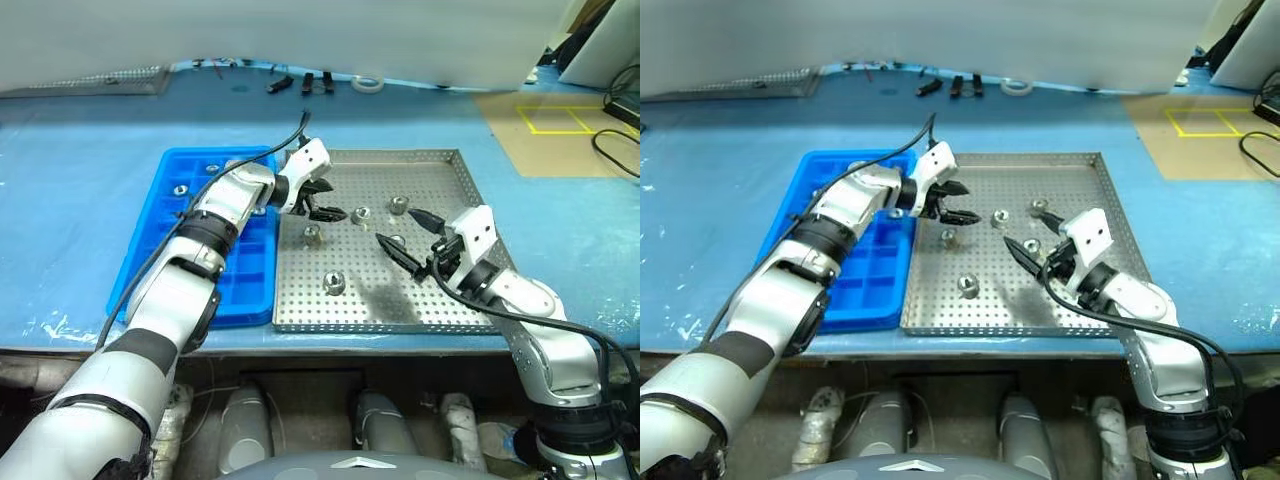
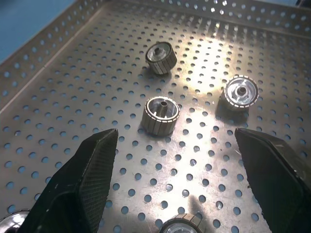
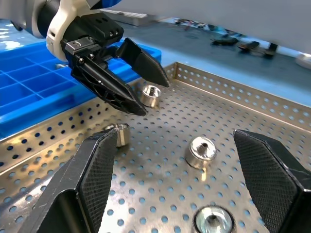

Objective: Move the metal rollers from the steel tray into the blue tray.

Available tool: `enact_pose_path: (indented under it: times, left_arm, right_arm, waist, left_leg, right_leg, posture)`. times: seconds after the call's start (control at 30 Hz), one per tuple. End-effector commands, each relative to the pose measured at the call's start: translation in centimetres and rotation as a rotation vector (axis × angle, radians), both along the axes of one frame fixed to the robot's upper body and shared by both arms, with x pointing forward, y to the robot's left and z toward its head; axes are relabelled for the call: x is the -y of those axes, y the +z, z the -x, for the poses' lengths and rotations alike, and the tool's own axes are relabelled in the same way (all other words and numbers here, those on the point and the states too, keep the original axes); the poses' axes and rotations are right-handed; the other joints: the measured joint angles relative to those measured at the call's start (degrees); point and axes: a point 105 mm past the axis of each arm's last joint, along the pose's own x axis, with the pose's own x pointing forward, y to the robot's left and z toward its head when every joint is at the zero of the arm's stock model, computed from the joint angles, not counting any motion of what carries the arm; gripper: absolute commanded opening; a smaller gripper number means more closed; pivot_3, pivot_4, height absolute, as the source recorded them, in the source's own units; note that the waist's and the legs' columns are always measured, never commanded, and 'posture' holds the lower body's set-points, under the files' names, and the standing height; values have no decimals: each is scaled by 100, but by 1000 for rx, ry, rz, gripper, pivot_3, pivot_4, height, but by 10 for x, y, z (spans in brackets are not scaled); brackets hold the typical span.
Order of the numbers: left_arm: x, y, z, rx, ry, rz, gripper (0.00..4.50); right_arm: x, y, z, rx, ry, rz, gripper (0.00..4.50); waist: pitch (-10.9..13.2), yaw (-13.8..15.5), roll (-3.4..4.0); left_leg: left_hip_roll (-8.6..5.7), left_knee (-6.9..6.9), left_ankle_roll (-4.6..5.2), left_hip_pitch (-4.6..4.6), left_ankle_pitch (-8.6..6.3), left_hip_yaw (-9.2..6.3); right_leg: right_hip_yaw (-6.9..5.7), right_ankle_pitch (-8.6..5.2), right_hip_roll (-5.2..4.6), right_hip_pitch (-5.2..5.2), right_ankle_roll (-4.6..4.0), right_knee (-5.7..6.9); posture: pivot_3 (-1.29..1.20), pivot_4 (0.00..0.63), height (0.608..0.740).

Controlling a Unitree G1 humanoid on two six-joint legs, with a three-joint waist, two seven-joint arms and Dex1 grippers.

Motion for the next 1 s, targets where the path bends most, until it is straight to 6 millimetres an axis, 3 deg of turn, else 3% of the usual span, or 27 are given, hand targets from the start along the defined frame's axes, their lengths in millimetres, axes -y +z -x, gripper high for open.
enact_pose_path:
  times: [0.03, 0.3, 1.0]
  left_arm:
    - [-5, -4, -1, 24, -56, -150, 4051]
    - [-26, -14, 0, 63, -164, -396, 4051]
    - [-35, -52, 10, -29, -186, -448, 4051]
  right_arm:
    - [2, 14, 5, 64, -35, -18, 4036]
    - [5, 9, 12, 59, -88, -30, 4036]
    - [4, 5, 12, 51, -107, -33, 4036]
  waist:
    - [0, -49, 0]
    - [0, -130, 0]
    - [0, -150, 0]
  left_leg:
    - [-1, -5, 0, 0, 0, 0]
    - [-2, -22, 9, -1, -5, 0]
    - [0, -23, 12, 24, -6, 1]
  right_leg:
    - [0, 0, 0, 2, 0, -9]
    - [-8, 4, -1, 19, 5, -49]
    - [-6, -10, -2, 42, -18, -51]
  posture:
    - [-269, 150, 740]
    - [-312, 150, 740]
    - [-317, 150, 740]
